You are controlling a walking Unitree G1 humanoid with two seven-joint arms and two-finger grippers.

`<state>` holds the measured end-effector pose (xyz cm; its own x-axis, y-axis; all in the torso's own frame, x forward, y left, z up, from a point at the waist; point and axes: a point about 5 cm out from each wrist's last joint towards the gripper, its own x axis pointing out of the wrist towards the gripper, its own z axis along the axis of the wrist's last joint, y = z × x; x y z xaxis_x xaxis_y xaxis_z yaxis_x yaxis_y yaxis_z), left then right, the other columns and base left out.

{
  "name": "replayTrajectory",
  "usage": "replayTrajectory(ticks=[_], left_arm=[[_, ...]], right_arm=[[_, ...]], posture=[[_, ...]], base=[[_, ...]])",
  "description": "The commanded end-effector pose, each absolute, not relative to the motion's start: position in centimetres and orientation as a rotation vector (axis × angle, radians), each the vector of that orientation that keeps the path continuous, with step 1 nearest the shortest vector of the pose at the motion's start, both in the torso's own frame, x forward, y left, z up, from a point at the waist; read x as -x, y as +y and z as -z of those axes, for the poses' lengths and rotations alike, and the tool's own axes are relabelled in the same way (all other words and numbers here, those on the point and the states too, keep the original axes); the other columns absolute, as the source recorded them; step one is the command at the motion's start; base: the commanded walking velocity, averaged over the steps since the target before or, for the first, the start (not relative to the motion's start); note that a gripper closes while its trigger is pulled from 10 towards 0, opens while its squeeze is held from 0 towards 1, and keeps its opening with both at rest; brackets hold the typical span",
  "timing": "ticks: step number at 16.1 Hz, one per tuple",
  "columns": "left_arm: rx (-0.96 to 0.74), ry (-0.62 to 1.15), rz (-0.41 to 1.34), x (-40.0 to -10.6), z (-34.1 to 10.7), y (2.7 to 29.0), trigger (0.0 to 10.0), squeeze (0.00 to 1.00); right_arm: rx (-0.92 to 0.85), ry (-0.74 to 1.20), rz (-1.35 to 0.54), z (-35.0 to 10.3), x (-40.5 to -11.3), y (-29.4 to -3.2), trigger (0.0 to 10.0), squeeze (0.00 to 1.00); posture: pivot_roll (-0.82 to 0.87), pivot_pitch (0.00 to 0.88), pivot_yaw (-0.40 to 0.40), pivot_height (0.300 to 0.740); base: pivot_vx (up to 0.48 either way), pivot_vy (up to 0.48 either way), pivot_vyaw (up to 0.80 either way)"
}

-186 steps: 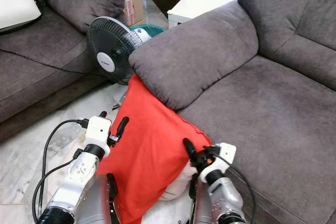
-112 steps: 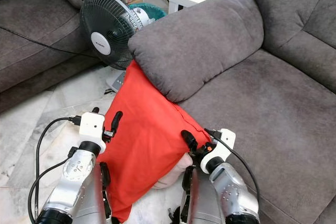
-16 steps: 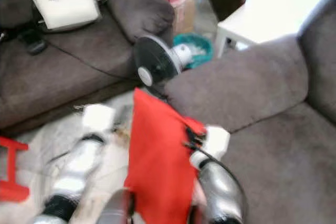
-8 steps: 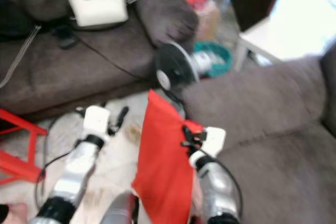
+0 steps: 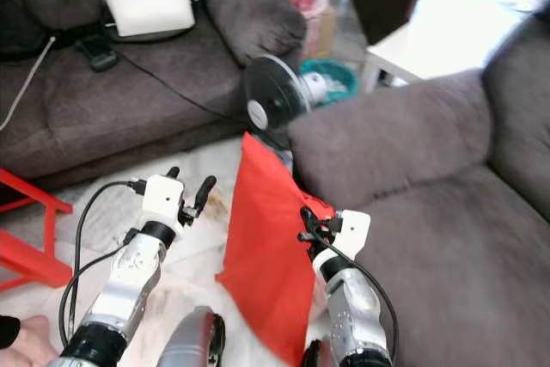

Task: Move the pillow to the sofa from floor

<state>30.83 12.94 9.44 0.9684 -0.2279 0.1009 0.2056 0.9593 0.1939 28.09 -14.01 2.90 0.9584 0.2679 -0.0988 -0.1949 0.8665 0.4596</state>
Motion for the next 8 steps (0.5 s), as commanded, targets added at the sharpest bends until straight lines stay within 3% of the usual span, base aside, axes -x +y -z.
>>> replayTrajectory(ticks=[1,8], left_arm=[[-0.187,-0.108,0.219,-30.67,-9.08,13.09,10.0,0.00],[-0.189,-0.114,0.216,-30.84,-9.23,13.01,10.0,0.00]], right_arm=[[-0.445,0.038,-0.250,-4.94,-29.09,-14.40,10.0,0.00],[-0.433,0.050,-0.246,-4.57,-29.17,-14.78,10.0,0.00]], posture=[[0.16,0.113,-0.006,0.725],[0.15,0.100,-0.008,0.740]], base=[[0.000,0.000,0.00],[0.000,0.000,0.00]])
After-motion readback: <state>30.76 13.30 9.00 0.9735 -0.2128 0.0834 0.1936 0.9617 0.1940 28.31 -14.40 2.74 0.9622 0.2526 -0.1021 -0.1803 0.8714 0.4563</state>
